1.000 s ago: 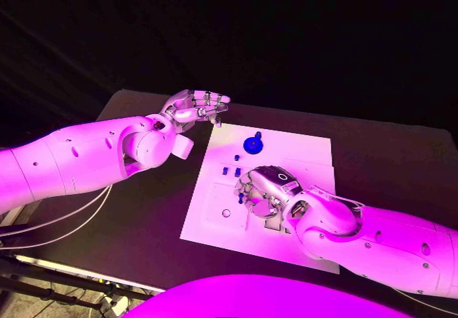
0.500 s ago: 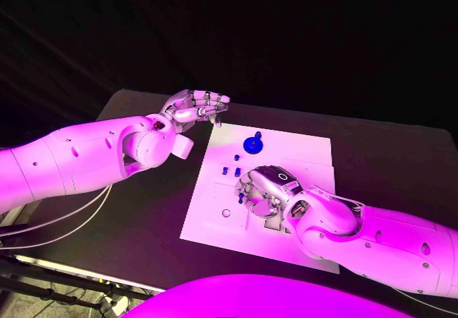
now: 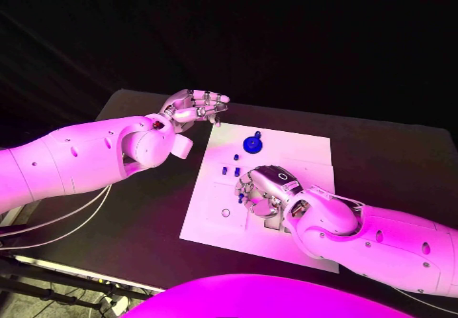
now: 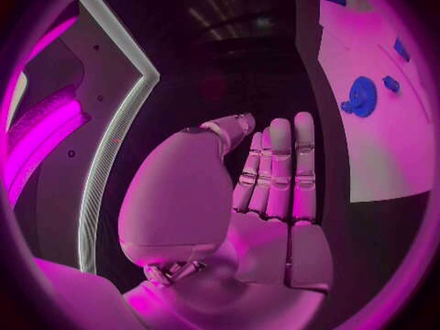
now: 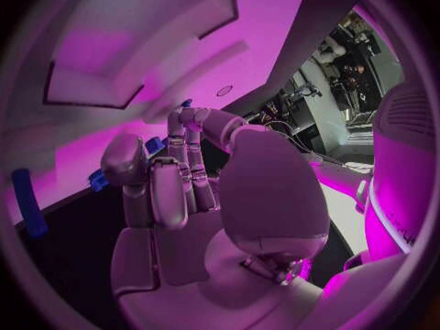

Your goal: Assemble the parts on the task board

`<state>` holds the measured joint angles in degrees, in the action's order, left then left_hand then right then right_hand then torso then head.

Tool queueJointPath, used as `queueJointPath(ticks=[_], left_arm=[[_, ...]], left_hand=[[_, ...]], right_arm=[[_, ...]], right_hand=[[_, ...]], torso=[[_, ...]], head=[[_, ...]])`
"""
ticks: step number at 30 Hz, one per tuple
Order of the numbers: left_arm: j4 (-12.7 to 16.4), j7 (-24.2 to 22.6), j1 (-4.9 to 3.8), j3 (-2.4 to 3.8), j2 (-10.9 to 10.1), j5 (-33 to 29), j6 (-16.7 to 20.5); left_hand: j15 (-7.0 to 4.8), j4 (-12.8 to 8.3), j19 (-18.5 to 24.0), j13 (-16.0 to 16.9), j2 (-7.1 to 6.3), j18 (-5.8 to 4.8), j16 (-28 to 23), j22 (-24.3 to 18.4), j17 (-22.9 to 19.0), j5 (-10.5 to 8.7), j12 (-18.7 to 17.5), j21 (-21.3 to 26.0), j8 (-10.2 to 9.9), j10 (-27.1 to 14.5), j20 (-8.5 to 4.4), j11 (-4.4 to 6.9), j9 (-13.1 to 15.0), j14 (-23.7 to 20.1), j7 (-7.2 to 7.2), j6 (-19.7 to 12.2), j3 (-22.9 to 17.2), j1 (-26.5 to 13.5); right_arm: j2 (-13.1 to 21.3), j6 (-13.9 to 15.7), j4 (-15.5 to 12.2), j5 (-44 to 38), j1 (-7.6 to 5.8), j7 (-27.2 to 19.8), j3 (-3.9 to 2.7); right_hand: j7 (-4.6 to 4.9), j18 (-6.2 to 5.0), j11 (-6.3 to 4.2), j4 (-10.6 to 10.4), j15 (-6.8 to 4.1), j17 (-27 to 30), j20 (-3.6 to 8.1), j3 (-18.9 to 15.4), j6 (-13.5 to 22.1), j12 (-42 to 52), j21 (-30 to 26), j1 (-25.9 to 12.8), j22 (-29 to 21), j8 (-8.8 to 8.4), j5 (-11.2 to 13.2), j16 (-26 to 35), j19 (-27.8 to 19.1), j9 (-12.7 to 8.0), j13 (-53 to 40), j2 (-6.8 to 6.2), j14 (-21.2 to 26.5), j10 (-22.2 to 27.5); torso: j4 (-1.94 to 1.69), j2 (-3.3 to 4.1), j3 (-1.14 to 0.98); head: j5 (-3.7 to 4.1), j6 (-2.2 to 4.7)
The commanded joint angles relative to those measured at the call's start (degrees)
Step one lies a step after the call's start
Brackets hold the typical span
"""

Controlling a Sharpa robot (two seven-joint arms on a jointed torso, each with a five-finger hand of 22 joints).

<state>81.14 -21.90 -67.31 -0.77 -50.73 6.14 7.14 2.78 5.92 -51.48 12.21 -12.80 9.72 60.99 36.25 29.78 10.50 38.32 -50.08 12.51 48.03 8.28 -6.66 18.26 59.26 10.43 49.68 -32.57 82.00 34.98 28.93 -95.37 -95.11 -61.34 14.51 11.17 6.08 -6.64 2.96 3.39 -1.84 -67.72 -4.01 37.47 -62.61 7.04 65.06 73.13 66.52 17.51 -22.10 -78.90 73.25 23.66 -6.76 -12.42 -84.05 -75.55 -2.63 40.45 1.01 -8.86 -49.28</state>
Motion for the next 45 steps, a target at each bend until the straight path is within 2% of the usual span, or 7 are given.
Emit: queueJointPath(ticks=[1,45], left_arm=[[0.10,-0.35,-0.04,0.04,0.09,0.02,-0.63],[0.03,-0.24,-0.04,0.04,0.01,0.04,-0.45]], left_hand=[[0.03,0.00,0.32,-0.07,0.03,0.78,-0.23,0.07,-0.08,-0.22,-0.34,-0.30,0.30,-0.10,-0.04,-0.28,-0.01,-0.40,0.13,0.40,0.30,-0.10],[0.02,-0.11,0.37,-0.16,0.12,0.79,-0.26,0.11,-0.12,-0.27,-0.34,-0.32,0.34,-0.08,-0.03,-0.28,-0.02,-0.44,0.12,0.43,0.34,0.01]], right_arm=[[-0.08,-1.03,-0.18,-0.37,0.07,-0.61,0.04],[0.12,-2.86,-0.41,0.20,0.07,-1.10,0.09]], right_hand=[[0.36,-0.05,-0.56,-0.08,-0.03,0.09,-0.22,-0.55,-0.10,-0.42,-0.31,-0.63,-0.07,0.39,0.32,-0.36,-0.33,0.04,0.09,0.10,-2.14,-0.85],[0.07,-0.13,-0.61,-1.45,-0.01,0.42,-0.30,-3.31,0.41,-1.13,-1.59,-2.09,-0.81,0.20,0.21,-0.47,-0.41,0.23,-0.13,-0.73,-2.04,-0.78]], torso=[[-0.02,0.00,0.01],[0.00,-0.01,0.02]], head=[[0.02,0.00],[0.04,-0.36]])
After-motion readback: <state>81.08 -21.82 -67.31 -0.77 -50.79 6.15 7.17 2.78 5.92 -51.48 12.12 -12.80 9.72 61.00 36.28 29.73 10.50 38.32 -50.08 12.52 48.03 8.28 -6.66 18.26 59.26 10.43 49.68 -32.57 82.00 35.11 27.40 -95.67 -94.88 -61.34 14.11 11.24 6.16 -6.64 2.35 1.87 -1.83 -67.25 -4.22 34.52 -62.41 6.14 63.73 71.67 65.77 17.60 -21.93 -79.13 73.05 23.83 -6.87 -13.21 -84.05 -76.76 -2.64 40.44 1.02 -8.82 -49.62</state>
